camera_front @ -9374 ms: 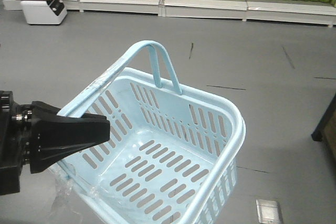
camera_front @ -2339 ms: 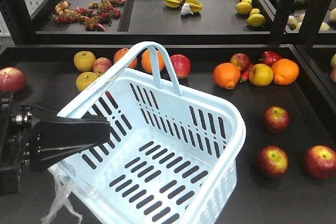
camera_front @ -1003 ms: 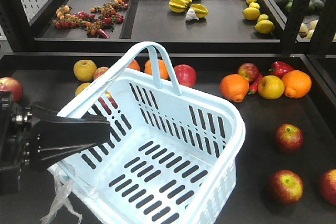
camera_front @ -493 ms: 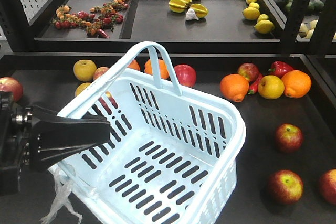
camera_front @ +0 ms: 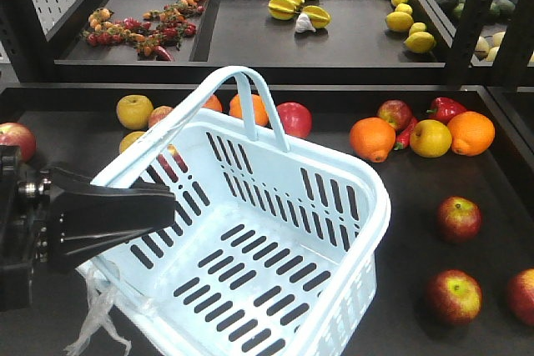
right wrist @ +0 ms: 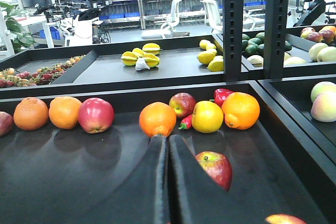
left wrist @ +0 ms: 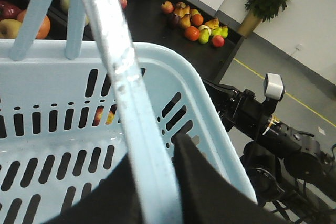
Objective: Pick three apples into basket with both arms
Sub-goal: 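Drive the base up to the fruit table edge holding the basket, then lower the light-blue basket onto the table with the left gripper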
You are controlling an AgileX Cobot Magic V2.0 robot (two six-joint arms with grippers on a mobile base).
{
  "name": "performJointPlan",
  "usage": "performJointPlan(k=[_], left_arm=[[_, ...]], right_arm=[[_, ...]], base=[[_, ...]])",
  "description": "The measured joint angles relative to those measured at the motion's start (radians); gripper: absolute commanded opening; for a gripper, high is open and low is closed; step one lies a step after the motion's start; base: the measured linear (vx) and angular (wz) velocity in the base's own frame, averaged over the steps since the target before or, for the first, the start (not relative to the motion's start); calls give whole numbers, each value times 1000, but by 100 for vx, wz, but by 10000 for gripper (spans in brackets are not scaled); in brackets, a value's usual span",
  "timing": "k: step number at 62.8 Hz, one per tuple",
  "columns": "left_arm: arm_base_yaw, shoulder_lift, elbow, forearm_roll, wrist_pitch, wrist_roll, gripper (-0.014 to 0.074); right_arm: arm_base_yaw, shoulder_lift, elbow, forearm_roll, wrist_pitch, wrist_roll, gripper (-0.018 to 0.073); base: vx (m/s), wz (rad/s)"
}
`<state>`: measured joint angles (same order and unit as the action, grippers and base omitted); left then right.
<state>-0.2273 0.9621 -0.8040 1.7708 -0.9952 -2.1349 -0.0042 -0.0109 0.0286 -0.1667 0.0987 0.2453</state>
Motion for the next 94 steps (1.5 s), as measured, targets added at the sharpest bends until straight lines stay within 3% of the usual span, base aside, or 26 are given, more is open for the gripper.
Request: performJointPlan(k=[15, 22, 45, 68, 94], left_arm=[[0, 70, -15, 0, 3, 2, -8], [0, 166, -72, 0, -23, 43, -8], [0, 607, -508, 0, -178, 228, -8], [0, 1026, -883, 0, -215, 235, -8], [0, 1217, -919, 0, -210, 235, -6]], right_arm=[[0, 0, 0, 0, 0, 0, -1], [0, 0, 0, 0, 0, 0, -1], [0, 0, 0, 0, 0, 0, -1], [0, 0, 0, 0, 0, 0, -1], [0, 0, 0, 0, 0, 0, -1]], base=[[0, 0], [0, 0], [0, 0], [0, 0], [0, 0]])
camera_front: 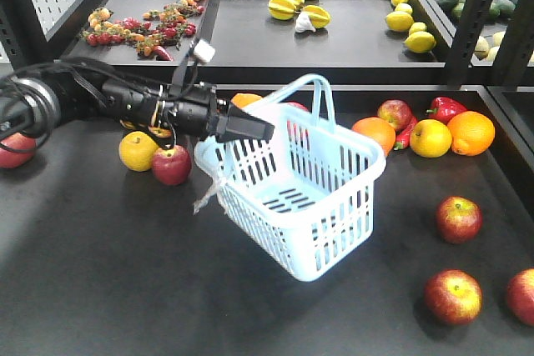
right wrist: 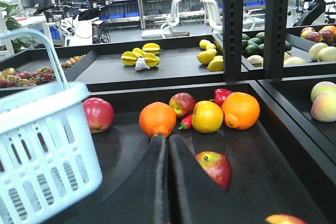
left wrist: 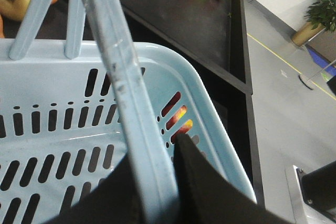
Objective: Pick three apples into basket with both arms
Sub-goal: 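Lower the light-blue basket onto the table with the left gripper, then release the basket handle and withdraw the left gripper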
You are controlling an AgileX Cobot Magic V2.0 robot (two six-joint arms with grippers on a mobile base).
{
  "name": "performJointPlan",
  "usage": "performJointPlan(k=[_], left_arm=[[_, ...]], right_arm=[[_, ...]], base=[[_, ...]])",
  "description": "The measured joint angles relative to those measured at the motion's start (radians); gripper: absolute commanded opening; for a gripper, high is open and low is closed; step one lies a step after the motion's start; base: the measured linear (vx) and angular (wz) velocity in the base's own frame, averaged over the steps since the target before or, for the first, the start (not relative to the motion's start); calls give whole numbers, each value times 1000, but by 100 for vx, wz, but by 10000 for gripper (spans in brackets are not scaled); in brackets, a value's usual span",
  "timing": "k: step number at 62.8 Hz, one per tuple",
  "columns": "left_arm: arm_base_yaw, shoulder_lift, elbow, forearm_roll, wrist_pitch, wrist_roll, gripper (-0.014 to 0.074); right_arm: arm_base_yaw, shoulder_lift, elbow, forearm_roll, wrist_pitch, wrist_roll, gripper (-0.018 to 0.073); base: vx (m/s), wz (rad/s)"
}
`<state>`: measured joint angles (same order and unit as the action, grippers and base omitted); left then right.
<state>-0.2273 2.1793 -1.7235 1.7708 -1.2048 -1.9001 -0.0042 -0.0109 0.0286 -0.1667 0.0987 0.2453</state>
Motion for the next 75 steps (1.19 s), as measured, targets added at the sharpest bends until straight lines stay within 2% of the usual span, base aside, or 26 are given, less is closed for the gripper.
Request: performJointPlan(k=[14, 20, 28, 40, 48, 56, 62, 66, 75], left_arm=[[0, 43, 0, 0, 8, -9, 11], [0, 43, 0, 0, 8, -11, 52], [0, 43, -5, 0, 8, -26, 169], [0, 43, -8, 0, 2, -79, 422], [0, 43, -8, 0, 2, -124, 484], [0, 37, -8, 0, 1, -195, 452], [7, 13, -8, 0, 1, -230, 365], [16, -16, -8, 0, 1, -234, 278], [41, -110, -8, 0, 0, -234, 16]], right_arm=[[0, 0, 0, 0, 0, 0, -1], [0, 0, 0, 0, 0, 0, -1], [0, 0, 0, 0, 0, 0, -1], [0, 0, 0, 0, 0, 0, -1], [0, 0, 0, 0, 0, 0, -1], [0, 0, 0, 0, 0, 0, -1], [0, 0, 0, 0, 0, 0, -1], [0, 0, 0, 0, 0, 0, -1], [0, 0, 0, 0, 0, 0, -1]], base=[[0, 0], [0, 0], [0, 0], [0, 0], [0, 0], [0, 0], [0, 0], [0, 0], [0, 0]])
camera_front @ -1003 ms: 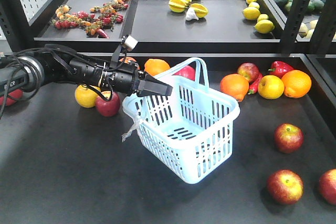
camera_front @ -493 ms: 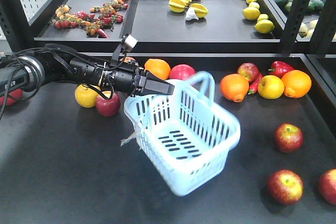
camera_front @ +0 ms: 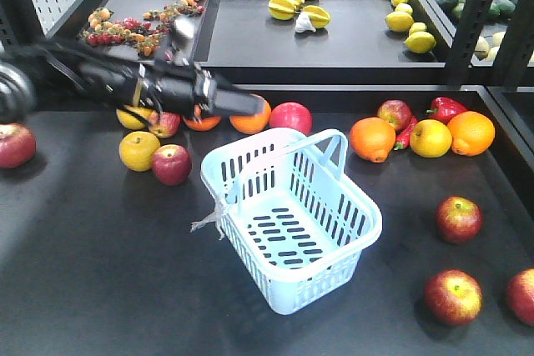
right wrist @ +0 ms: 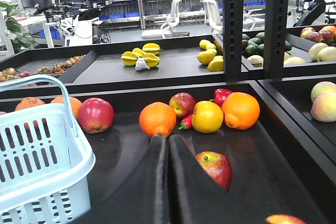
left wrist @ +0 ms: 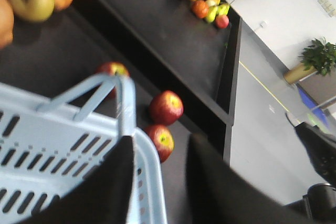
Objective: Pick three apples into basket with both arms
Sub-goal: 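Release the basket handle and withdraw the left gripper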
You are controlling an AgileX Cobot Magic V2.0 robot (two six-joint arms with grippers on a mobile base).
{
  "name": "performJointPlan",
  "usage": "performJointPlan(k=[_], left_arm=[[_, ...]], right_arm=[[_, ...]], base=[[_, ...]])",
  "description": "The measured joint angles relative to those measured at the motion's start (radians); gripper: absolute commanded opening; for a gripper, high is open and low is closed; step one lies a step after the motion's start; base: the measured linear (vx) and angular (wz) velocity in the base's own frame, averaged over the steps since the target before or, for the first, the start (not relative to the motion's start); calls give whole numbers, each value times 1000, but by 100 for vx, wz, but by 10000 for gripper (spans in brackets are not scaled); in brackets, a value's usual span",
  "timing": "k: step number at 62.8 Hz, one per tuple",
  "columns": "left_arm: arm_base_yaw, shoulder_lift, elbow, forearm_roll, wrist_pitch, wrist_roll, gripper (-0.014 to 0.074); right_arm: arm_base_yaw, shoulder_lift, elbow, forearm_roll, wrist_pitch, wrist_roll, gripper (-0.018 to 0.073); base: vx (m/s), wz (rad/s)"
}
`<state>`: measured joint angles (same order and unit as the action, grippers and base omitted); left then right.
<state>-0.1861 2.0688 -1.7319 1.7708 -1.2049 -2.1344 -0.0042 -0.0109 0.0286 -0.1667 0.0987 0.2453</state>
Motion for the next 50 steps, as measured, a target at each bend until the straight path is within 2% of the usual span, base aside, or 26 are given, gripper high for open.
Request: performJointPlan(k=[2, 15, 23, 32, 39, 50], left_arm=[[6, -22, 0, 0, 0, 0, -10], [49, -232, 4, 0, -9, 0, -8], [73, -381, 79, 0, -14, 0, -8], [97, -579, 280, 0, -21, 18, -8], [107, -727, 467, 0, -23, 108, -8], [109, -961, 774, 0, -23, 198, -8]], right_arm=[[0, 0, 0, 0, 0, 0, -1], [0, 0, 0, 0, 0, 0, -1], [0, 0, 0, 0, 0, 0, -1], [0, 0, 0, 0, 0, 0, -1], [0, 0, 0, 0, 0, 0, -1], [0, 0, 0, 0, 0, 0, -1]], base=[[0, 0], [0, 0], [0, 0], [0, 0], [0, 0], [0, 0]])
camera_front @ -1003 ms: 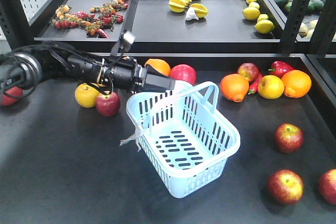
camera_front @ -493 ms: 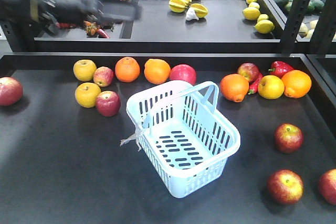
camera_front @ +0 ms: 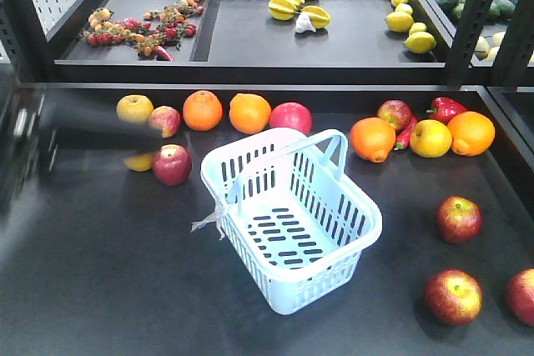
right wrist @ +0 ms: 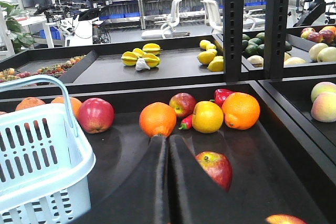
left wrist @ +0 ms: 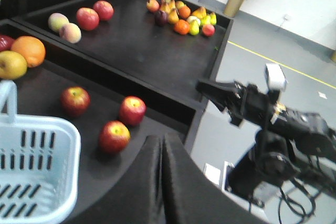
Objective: Pick three apples into basket with both arms
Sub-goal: 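Release the basket handle and withdraw the left gripper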
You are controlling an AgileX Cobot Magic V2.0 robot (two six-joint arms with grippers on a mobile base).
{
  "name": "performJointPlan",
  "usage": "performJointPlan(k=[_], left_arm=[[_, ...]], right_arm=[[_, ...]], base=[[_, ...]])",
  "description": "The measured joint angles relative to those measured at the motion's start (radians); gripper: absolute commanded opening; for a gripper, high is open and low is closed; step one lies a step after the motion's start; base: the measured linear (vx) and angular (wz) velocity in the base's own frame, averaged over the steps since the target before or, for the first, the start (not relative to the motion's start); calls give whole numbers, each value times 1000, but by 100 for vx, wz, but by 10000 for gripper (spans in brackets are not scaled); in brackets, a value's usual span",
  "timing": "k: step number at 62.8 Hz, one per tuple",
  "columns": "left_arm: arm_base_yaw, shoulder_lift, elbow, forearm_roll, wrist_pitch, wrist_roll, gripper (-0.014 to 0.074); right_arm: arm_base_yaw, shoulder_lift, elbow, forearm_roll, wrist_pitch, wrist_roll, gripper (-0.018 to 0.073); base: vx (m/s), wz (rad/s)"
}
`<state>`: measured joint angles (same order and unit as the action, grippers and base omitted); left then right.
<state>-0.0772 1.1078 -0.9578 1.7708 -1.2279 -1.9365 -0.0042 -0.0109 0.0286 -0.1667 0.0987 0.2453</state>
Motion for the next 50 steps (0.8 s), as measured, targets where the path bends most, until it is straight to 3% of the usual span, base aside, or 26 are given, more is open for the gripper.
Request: performJointPlan(k=[6, 14, 21, 29, 40, 50], left_arm=[[1, -130, 152, 0, 33, 26, -8], [1, -324, 350, 0, 259, 22, -8], [1, -494, 508, 0, 494, -51, -8], [1, -681, 658, 0, 667, -138, -8], [1, -850, 767, 0, 712, -155, -8], [1, -880, 792, 0, 713, -155, -8]], right_arm=[[0, 0, 0, 0, 0, 0, -1], [0, 0, 0, 0, 0, 0, -1], [0, 0, 0, 0, 0, 0, -1], [0, 0, 0, 0, 0, 1, -1], [0, 0, 0, 0, -48, 5, -1], [0, 0, 0, 46, -145, 58, -1]], base=[[0, 0], [0, 0], [0, 0], [0, 0], [0, 0], [0, 0]])
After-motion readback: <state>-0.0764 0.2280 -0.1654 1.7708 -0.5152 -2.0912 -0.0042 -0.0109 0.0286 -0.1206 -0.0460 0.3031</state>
